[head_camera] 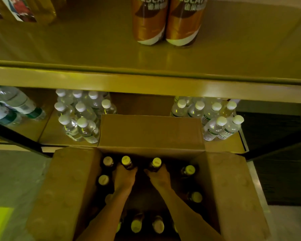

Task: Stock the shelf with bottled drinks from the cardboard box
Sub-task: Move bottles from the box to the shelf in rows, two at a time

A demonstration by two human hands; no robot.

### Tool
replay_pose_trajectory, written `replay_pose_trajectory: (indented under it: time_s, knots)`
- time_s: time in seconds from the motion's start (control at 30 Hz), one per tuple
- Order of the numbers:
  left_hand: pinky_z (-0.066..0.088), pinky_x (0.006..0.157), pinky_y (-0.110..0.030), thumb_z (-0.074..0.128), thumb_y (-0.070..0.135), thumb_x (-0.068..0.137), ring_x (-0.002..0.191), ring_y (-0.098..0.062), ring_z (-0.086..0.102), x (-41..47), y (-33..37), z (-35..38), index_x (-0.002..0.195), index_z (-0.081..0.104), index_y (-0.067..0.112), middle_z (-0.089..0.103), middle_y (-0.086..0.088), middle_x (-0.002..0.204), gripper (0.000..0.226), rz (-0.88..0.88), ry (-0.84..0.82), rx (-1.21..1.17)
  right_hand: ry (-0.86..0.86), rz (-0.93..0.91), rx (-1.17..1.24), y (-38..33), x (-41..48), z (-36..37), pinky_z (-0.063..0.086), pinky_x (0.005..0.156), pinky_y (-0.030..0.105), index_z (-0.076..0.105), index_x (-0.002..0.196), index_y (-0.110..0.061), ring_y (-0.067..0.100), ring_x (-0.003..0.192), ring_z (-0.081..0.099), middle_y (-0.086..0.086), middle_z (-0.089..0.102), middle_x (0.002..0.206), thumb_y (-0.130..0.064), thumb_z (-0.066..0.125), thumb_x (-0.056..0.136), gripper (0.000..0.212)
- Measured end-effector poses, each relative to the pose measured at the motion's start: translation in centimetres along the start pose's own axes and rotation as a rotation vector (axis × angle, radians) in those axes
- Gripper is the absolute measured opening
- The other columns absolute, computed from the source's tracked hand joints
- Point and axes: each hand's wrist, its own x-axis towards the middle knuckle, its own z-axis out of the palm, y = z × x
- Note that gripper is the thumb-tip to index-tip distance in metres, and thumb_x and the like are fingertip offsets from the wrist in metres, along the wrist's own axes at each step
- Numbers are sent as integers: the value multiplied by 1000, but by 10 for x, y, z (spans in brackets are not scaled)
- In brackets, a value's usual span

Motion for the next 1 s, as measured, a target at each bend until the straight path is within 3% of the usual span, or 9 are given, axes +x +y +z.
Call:
replay_pose_trajectory:
  time_s: [0.17, 0.33, 0.53, 0.6, 0.73, 0.83, 0.9, 1.0]
  knots:
    - [44, 68, -32, 81, 26, 81, 92, -33, 67, 8, -10, 7, 100, 69, 6, 70, -12, 96, 30, 0, 42, 1, 62, -56, -29, 8, 10, 7, 57, 85, 38, 48, 137, -16, 27, 110, 65, 7, 65, 123, -27, 82, 80, 68]
    - [49, 67, -33, 82, 22, 79, 88, -30, 69, 3, -7, 4, 94, 70, 10, 71, -6, 87, 23, 39, 30, 0, 56, -133, -35, 14, 8, 1, 58, 84, 42, 54, 130, -19, 21, 97, 68, 5, 68, 115, -27, 80, 80, 56]
    - [44, 60, -24, 83, 22, 75, 77, -11, 63, -47, 8, -19, 102, 64, 20, 66, 9, 84, 33, 157, 6, -60, 63, -244, 16, -4, -43, -27, 55, 86, 27, 54, 128, -23, 10, 100, 65, -7, 67, 112, -35, 81, 78, 58]
    - [41, 58, -19, 83, 20, 75, 76, -3, 60, -69, 21, -29, 97, 64, 22, 67, 10, 84, 30, 194, -23, -106, 75, -291, 46, -20, -68, -42, 56, 79, 23, 49, 127, -27, 6, 95, 65, -11, 67, 108, -39, 83, 76, 63]
    - [43, 58, -17, 87, 18, 68, 77, -11, 69, -112, 57, -56, 82, 70, 22, 72, 6, 73, 22, 262, -51, -190, 117, -389, 29, -52, -118, -73, 53, 63, 15, 49, 120, -28, 0, 82, 66, -14, 67, 96, -37, 84, 75, 57]
    - [45, 63, -24, 85, 12, 68, 67, -12, 68, -144, 87, -82, 69, 69, 20, 68, 0, 61, 18, 375, -57, -226, 156, -495, -17, -70, -151, -95, 57, 65, 19, 54, 116, -29, -1, 77, 68, -13, 71, 90, -34, 83, 76, 50]
    - [48, 68, -25, 86, 14, 69, 68, -4, 69, -160, 103, -98, 77, 71, 22, 73, 6, 68, 19, 436, -70, -265, 191, -569, -45, -80, -172, -109, 59, 69, 23, 58, 111, -31, -4, 78, 68, -14, 72, 89, -37, 84, 75, 45]
    - [52, 75, -26, 89, 23, 68, 79, 2, 69, -178, 123, -120, 91, 72, 30, 75, 16, 81, 29, 521, -84, -277, 241, -681, -44, -98, -202, -128, 56, 69, 16, 62, 109, -33, -7, 82, 67, -18, 73, 91, -34, 86, 74, 42]
